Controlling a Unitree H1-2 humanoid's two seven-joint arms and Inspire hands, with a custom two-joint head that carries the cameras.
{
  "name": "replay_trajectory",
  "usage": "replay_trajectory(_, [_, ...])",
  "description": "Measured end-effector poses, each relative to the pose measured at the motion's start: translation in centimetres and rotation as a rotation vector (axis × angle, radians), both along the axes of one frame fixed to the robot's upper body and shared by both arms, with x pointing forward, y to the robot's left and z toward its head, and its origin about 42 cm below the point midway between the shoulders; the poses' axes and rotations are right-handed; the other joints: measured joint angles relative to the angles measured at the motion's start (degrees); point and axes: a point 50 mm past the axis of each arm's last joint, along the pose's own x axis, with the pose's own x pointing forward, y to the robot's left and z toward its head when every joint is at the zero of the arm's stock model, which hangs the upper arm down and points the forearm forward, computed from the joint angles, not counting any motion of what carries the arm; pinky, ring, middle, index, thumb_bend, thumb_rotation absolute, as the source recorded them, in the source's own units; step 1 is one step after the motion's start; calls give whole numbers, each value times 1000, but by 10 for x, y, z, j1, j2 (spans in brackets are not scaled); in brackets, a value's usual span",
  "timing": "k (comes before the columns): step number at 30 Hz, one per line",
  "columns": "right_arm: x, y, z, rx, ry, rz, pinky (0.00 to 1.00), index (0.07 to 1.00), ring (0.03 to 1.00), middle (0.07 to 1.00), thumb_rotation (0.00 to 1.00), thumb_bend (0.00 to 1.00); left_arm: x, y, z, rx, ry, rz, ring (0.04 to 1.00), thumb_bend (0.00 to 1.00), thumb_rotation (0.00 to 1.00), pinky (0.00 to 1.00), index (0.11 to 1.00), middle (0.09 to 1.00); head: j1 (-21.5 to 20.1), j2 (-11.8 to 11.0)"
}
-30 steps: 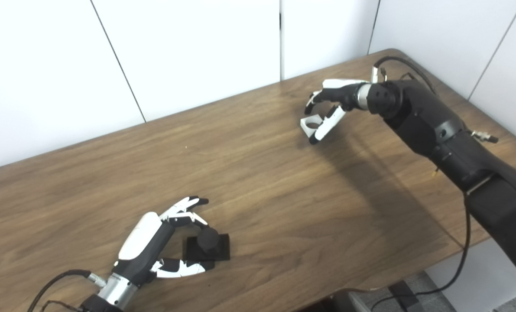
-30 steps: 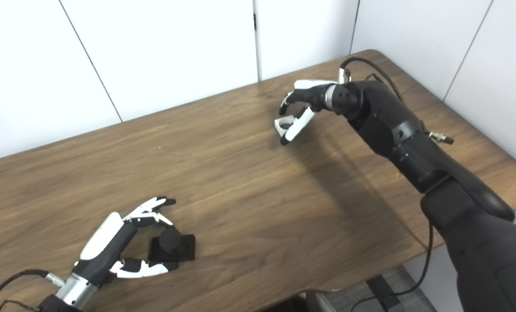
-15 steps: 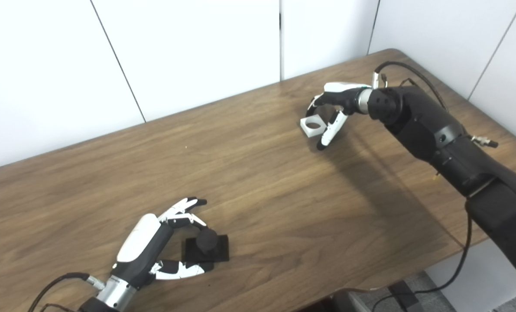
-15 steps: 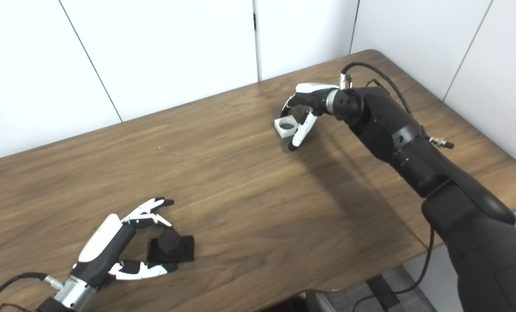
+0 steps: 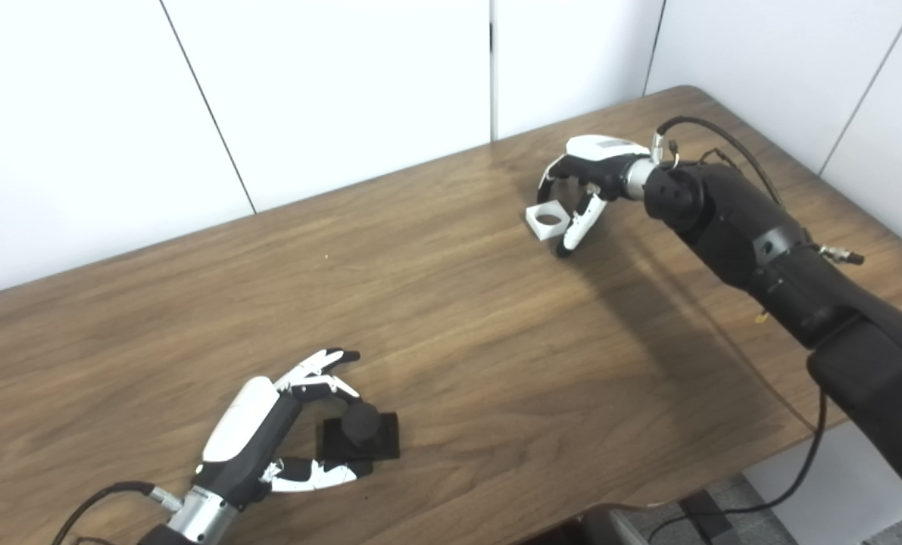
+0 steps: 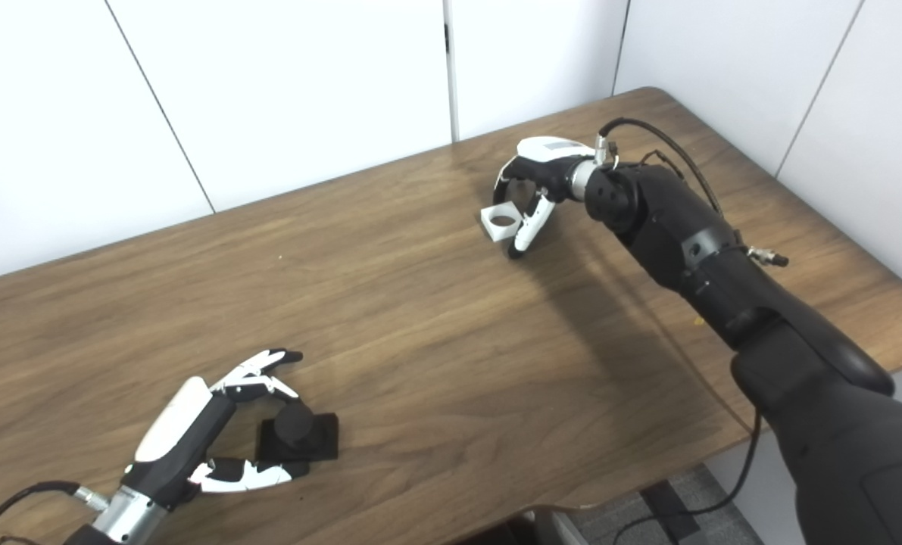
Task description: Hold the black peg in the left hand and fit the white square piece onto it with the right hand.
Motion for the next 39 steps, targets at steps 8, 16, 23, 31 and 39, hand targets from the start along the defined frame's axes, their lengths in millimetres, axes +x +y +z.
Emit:
replay_trajectory(8, [2,2,-4,7,-34,3,741,689,842,833,234,778,-1,1,-1,1,3,3,940,522,67,882,492,897,6,0])
replay_trajectory(16, [7,6,-7,1,-66,-9,722,579,814,798,181,663,-1,2,-1,1,4,6,939,522,65,874,492,895,11,2])
replay_trajectory(23, [12,15,-10,14,-115,-10,711,491,803,775,146,516,-2,3,0,3,7,14,940,522,66,880,492,896,14,8])
replay_trajectory(31, [14,19,-13,8,-149,-15,704,489,797,768,146,515,-4,3,2,14,16,10,940,522,66,875,492,893,20,14])
replay_trajectory(39, [15,19,-14,10,-143,-17,710,491,797,772,148,517,-5,3,3,16,13,10,940,522,64,855,491,889,23,18])
